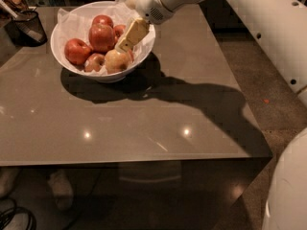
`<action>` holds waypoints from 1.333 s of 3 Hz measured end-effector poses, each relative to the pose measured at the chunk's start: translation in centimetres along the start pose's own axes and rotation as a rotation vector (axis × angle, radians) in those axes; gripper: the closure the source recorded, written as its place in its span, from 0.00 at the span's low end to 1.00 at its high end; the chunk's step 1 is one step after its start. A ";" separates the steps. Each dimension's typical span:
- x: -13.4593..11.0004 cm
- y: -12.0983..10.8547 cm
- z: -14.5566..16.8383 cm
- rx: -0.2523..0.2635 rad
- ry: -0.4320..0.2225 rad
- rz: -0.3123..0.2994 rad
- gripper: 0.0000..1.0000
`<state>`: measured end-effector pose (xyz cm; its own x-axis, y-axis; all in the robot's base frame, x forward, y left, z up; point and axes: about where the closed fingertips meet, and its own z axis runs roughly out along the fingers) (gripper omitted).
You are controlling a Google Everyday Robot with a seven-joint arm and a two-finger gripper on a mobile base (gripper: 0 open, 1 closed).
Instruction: Pick apple from white bowl
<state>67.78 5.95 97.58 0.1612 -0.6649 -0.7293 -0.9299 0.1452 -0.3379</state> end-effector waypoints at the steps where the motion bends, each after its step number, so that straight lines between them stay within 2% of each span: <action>1: 0.0 -0.1 0.4 -0.008 -0.001 0.006 0.05; 2: 0.0 -0.2 0.9 -0.025 -0.007 0.021 0.01; 4: 0.4 -0.2 2.3 -0.068 -0.033 0.069 0.10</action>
Offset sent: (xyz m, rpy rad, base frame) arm 0.0117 0.0072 -0.0046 0.0244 0.0592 0.0097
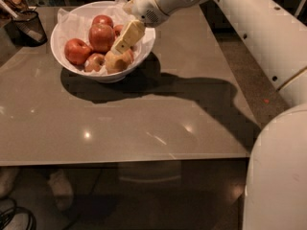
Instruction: Pick apple from white bowl
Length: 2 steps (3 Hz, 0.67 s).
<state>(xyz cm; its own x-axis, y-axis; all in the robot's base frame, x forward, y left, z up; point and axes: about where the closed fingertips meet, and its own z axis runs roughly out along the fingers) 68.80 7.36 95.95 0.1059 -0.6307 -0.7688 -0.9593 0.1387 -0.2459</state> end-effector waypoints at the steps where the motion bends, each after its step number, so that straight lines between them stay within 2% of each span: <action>1: 0.0 -0.5 0.9 -0.023 -0.004 0.020 0.14; 2: -0.3 -0.9 1.6 -0.036 -0.009 0.018 0.13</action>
Offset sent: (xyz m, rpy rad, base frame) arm 0.0141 0.0042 0.0015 0.0072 0.0314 0.0069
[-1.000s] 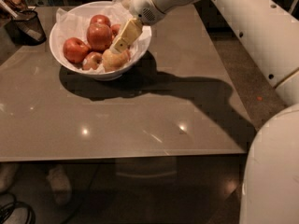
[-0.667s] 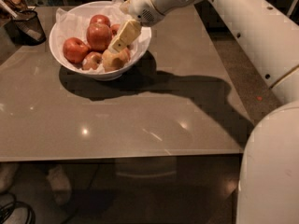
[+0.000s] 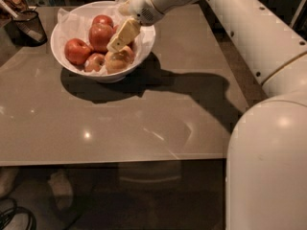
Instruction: Pick apple from white bowl
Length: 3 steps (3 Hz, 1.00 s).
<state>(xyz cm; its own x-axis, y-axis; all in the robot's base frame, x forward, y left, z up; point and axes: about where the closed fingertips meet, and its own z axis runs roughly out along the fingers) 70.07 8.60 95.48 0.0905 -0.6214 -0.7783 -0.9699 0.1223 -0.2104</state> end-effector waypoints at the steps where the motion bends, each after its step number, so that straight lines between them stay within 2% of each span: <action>1: -0.2 -0.3 0.5 -0.009 -0.003 -0.001 0.13; 3: -2.2 -0.5 4.6 -0.043 -0.001 0.055 0.17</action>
Offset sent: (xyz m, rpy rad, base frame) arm 0.0163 0.0489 -0.0052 0.0233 0.0651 -0.0146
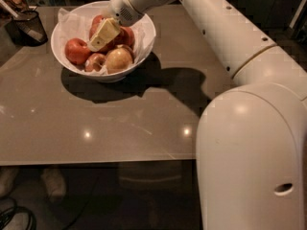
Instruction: Pick apple from white bowl
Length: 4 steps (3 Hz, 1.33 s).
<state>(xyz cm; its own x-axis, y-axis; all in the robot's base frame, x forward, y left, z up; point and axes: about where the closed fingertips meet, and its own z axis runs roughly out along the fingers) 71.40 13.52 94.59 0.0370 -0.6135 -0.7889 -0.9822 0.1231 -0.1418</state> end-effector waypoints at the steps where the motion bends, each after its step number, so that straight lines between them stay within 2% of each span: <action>1: -1.2 0.3 1.4 -0.034 0.002 0.011 0.28; 2: -1.6 0.6 1.5 -0.044 0.002 0.026 0.22; 4: -0.2 2.2 -0.3 0.004 0.023 0.113 0.21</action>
Offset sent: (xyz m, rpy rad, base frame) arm -0.0107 0.0252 0.0017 0.0023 0.0900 0.0064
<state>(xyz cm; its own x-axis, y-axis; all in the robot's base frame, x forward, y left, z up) 69.23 13.71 94.60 -0.0784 -0.6130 -0.7861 -0.9791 0.1959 -0.0552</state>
